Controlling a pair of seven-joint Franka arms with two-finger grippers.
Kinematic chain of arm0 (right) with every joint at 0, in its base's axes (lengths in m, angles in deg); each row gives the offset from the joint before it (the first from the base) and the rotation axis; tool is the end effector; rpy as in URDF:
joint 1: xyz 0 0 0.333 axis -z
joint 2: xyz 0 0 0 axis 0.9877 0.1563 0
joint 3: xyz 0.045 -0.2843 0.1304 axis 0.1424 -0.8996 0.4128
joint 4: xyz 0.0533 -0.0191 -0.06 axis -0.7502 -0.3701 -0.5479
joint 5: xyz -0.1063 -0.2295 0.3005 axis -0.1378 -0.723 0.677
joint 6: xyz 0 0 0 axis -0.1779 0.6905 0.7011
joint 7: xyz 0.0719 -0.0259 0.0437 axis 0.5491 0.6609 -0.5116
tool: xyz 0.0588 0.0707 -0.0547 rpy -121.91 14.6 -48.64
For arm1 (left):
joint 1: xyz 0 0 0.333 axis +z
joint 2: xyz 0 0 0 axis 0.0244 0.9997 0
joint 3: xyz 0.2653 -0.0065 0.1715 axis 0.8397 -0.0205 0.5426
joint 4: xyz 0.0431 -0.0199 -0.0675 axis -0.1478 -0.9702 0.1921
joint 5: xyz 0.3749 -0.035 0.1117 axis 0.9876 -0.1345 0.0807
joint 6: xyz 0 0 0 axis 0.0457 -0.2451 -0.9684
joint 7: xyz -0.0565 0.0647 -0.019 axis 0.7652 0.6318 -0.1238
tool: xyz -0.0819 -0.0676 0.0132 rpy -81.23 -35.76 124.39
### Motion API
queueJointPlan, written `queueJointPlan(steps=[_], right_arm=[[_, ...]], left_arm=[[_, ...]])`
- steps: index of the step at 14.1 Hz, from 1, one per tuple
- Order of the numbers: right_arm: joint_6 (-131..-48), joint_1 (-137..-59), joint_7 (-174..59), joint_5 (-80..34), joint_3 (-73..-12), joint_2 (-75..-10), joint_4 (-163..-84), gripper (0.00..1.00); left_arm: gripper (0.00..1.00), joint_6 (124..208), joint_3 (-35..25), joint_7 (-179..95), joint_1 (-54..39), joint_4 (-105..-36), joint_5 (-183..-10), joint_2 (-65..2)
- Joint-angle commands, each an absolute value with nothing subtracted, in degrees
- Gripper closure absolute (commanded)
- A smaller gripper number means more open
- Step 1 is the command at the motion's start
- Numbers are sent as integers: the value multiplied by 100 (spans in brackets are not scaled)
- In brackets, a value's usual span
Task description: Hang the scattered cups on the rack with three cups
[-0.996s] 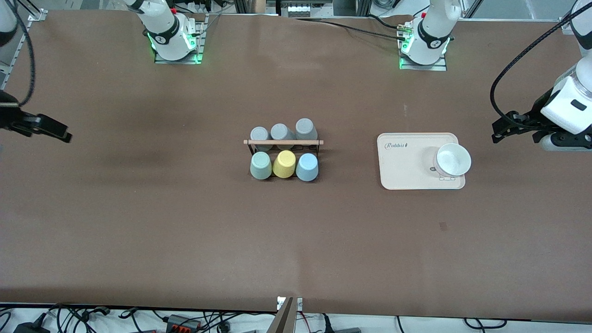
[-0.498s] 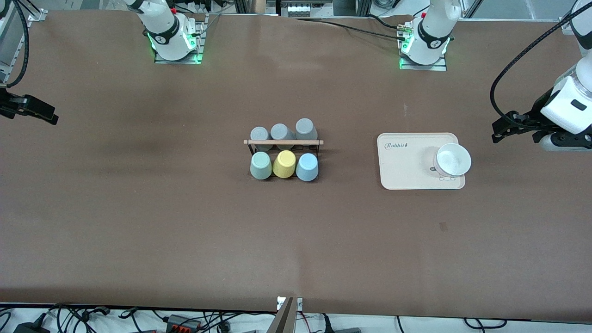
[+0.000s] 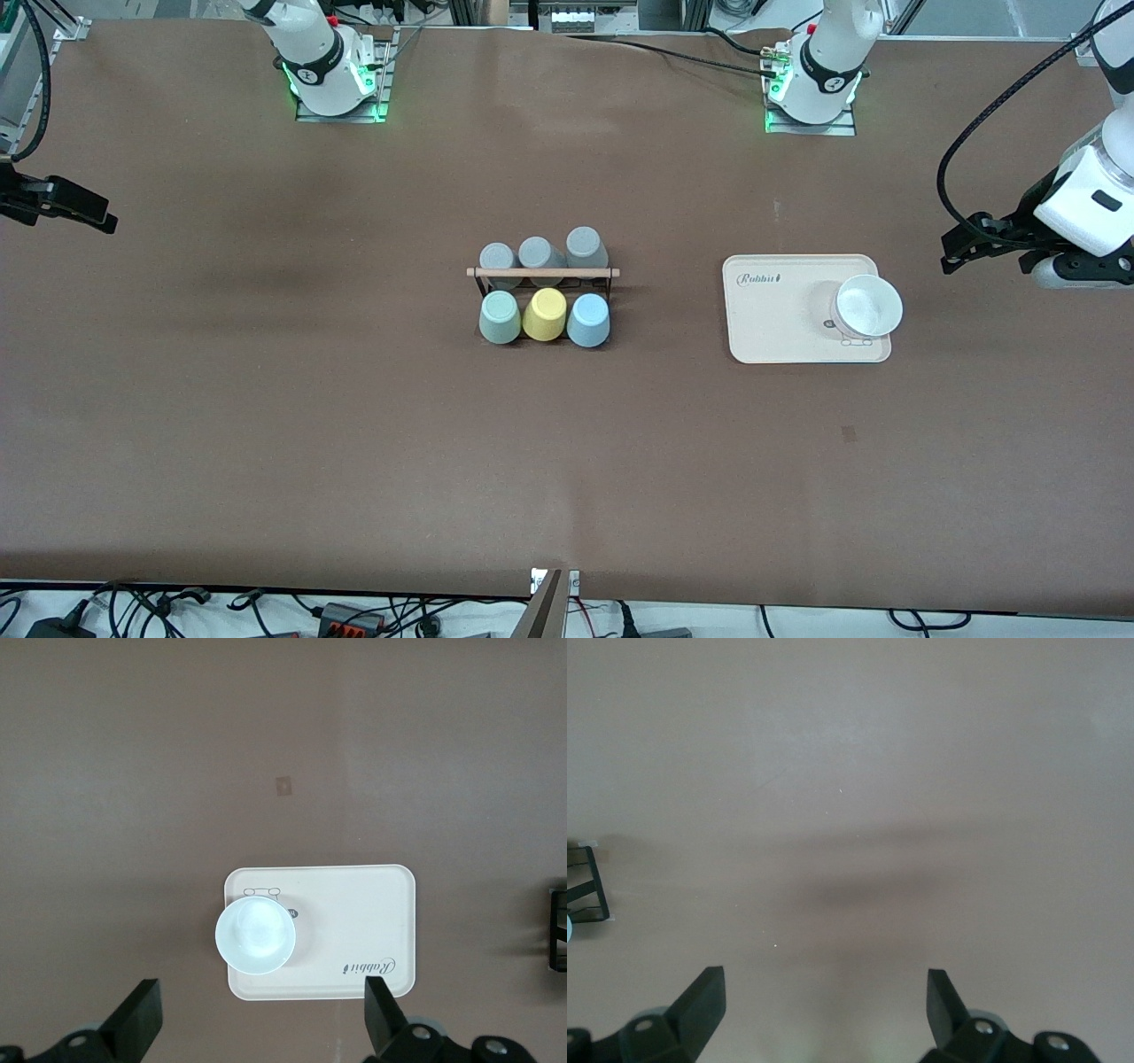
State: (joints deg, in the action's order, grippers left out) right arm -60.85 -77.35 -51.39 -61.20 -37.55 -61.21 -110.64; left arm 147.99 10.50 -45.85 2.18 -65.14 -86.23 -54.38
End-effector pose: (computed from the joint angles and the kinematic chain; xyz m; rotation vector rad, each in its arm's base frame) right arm 0.5703 -0.0450 0.6076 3.1096 -0.1425 -0.1065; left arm 0.5811 -0.0172 0.5786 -3.1244 -0.0198 -0.0721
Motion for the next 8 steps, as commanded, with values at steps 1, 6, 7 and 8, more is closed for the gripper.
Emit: queueJointPlan(steps=[1, 6, 7, 8], right_arm=[[-6053, -7626, -5281, -6046, -3690, -6220, -11060, 0], [-6088, -7626, -5299, -6028, -3690, -6114, -10945, 0], [-6079, -7626, -5298, -6037, -3690, -6088, -10945, 0], [-6053, -7626, -5298, -6020, -3690, -6087, -10945, 0]], left_arm=[[0, 14735, 1032, -4674, 210, -6466, -8637, -5485], [0, 14735, 1023, -4674, 210, -6466, -8628, -5485], [0, 14735, 1023, -4674, 210, -6466, -8628, -5485], [0, 14735, 1023, -4674, 210, -6466, -8628, -5485]])
